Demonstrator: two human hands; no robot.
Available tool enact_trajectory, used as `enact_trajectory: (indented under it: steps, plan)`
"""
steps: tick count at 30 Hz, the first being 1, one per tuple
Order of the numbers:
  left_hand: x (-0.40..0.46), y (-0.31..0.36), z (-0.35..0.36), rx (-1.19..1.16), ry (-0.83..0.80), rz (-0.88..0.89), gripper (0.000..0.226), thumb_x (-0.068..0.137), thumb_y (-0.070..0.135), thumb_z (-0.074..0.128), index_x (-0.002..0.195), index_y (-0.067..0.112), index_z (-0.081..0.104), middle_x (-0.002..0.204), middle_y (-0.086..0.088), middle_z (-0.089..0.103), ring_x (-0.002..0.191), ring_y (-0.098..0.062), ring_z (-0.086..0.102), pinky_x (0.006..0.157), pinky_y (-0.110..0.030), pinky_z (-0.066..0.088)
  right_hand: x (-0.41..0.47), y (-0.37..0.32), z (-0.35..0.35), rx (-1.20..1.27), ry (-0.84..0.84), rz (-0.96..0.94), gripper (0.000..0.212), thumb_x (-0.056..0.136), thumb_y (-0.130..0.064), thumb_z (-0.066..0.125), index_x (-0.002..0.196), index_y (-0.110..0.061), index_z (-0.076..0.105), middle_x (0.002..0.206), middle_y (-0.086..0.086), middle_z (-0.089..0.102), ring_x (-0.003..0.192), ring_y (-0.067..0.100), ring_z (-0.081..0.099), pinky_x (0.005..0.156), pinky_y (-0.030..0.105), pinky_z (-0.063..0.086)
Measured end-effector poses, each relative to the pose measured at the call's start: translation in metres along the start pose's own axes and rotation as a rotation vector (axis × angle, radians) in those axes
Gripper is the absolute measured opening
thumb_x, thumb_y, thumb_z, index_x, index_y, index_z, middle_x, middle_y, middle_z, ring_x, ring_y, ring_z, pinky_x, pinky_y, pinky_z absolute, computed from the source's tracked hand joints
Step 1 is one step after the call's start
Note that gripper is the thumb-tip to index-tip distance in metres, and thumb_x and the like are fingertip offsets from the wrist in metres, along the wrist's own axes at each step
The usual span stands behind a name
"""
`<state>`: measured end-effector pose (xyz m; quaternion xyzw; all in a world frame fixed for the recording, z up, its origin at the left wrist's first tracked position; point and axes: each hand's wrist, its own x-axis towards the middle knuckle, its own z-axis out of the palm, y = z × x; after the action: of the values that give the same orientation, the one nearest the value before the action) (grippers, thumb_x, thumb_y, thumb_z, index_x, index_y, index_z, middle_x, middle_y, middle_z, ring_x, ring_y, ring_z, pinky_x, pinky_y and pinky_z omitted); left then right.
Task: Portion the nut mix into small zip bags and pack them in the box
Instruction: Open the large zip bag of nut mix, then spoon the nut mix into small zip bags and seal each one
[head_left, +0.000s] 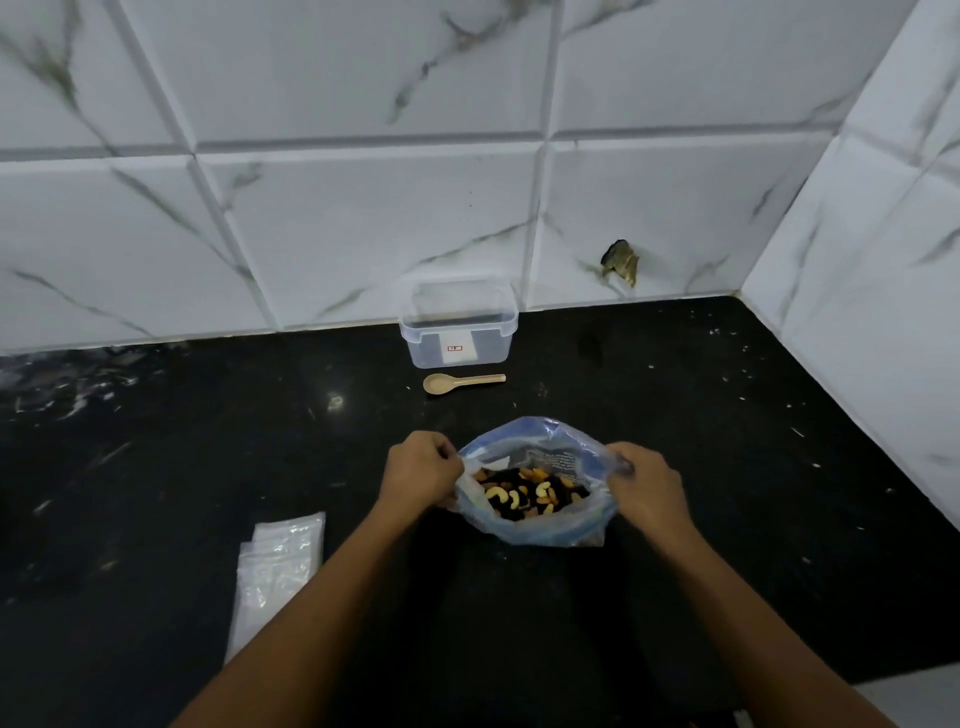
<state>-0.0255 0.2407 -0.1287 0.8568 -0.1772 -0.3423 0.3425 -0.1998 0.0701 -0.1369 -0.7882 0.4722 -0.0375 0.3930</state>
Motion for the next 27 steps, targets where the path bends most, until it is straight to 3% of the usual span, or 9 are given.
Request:
enact_trajectory:
  steps: [5, 16, 19, 21, 24, 27]
  plan:
    - [-0.017, 0.0, -0.002, -0.06, -0.022, -0.007, 0.004, 0.093, 0.013, 0.061, 0.097, 0.016, 0.06, 0.094, -0.005, 0.068, 0.067, -0.01, 0.071, 0.05, -0.014, 0.051, 0.002, 0.006, -0.032, -0.041, -0.071, -0.05, 0.021, 0.093, -0.012, 0.053, 0.107, -0.025, 0.063, 0.099, -0.002, 0.064, 0.085, 0.012, 0.065, 0.075, 0.03, 0.056]
    - [-0.032, -0.019, 0.025, -0.081, -0.053, -0.019, 0.006, 0.094, 0.016, 0.062, 0.099, 0.019, 0.061, 0.097, -0.003, 0.068, 0.074, -0.011, 0.073, 0.063, -0.021, 0.059, -0.007, 0.027, -0.027, -0.063, -0.189, 0.018, 0.022, 0.093, -0.014, 0.053, 0.109, -0.027, 0.061, 0.103, -0.002, 0.062, 0.091, 0.011, 0.062, 0.083, 0.035, 0.055]
    - [-0.032, -0.018, 0.02, -0.082, -0.057, 0.011, 0.006, 0.094, 0.024, 0.063, 0.099, 0.021, 0.061, 0.095, -0.002, 0.069, 0.074, -0.01, 0.073, 0.063, -0.02, 0.059, -0.004, 0.023, -0.029, -0.022, -0.207, 0.035, 0.018, 0.092, -0.018, 0.056, 0.106, -0.029, 0.06, 0.104, -0.002, 0.062, 0.092, 0.012, 0.062, 0.085, 0.038, 0.055]
    - [-0.035, -0.017, 0.016, -0.102, -0.054, 0.018, 0.011, 0.094, 0.032, 0.061, 0.1, 0.023, 0.062, 0.092, 0.0, 0.07, 0.075, -0.01, 0.072, 0.064, -0.02, 0.058, -0.002, 0.019, -0.03, -0.027, -0.213, 0.041, 0.022, 0.091, -0.024, 0.059, 0.112, -0.028, 0.058, 0.109, -0.002, 0.061, 0.093, 0.01, 0.06, 0.079, 0.032, 0.053]
    - [-0.039, -0.023, 0.002, -0.125, 0.055, 0.03, 0.013, 0.095, 0.039, 0.059, 0.097, 0.027, 0.063, 0.088, 0.003, 0.069, 0.075, -0.009, 0.071, 0.068, -0.024, 0.059, -0.002, 0.011, -0.029, -0.138, -0.133, -0.009, 0.043, 0.09, -0.033, 0.061, 0.13, -0.023, 0.05, 0.118, -0.001, 0.056, 0.096, 0.009, 0.054, 0.07, 0.023, 0.043]
    - [-0.044, -0.042, -0.024, -0.1, 0.278, 0.042, 0.009, 0.094, 0.037, 0.062, 0.093, 0.029, 0.065, 0.084, 0.005, 0.069, 0.071, -0.009, 0.069, 0.066, -0.027, 0.058, -0.008, -0.004, -0.025, -0.193, 0.043, -0.125, 0.044, 0.089, -0.032, 0.062, 0.13, -0.022, 0.051, 0.123, 0.003, 0.056, 0.106, 0.014, 0.054, 0.081, 0.027, 0.043]
